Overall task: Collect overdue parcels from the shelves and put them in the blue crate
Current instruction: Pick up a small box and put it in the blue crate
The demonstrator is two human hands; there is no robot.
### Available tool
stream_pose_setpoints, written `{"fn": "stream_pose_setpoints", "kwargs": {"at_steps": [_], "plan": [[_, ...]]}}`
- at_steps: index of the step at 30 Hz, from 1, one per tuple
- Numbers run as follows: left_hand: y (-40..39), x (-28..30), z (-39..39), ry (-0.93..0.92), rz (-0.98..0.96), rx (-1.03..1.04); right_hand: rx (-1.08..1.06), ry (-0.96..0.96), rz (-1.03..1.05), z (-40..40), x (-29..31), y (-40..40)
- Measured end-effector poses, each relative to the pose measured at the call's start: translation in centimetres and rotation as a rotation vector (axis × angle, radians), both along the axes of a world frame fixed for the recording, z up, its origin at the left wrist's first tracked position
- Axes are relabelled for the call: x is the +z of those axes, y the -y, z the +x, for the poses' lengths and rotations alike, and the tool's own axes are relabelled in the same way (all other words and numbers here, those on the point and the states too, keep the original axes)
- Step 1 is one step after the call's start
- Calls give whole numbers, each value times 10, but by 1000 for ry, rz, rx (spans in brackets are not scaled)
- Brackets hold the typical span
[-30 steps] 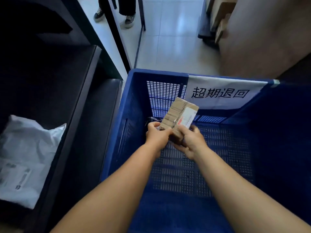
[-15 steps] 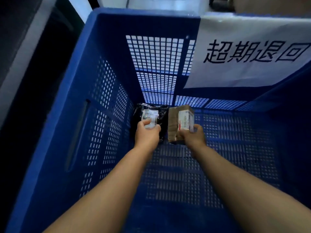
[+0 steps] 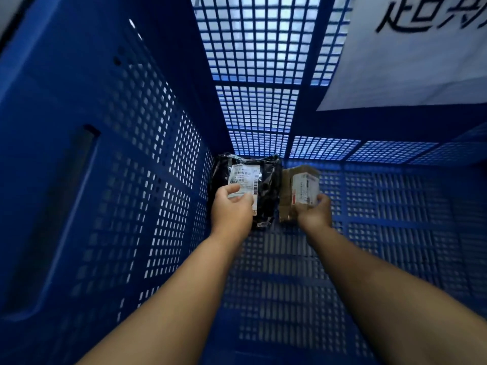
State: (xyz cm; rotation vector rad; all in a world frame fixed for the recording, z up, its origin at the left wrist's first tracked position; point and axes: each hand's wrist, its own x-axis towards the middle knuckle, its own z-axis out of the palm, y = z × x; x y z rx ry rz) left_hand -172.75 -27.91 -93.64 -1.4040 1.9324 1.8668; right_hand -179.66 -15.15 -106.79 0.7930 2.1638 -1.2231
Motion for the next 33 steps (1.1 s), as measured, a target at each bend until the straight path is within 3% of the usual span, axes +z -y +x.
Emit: {"fn": "stream_pose_setpoints", "kwargs": {"at_steps": [6,10,19,25,33], "plan": [[2,-11,4,-7,-23,4,57,-9,180,-1,-11,9],[2,-14,5,1,-37,2,164,6,182,4,-9,24],[2,1,3,-22,-52,6,173,29,153,-1,13,20],[-14,59,0,1,-36,72,119,-27,68,0,92,2],[-43,201,-7,-32,-45,160,78,-138,-162,2,271,-3]]}}
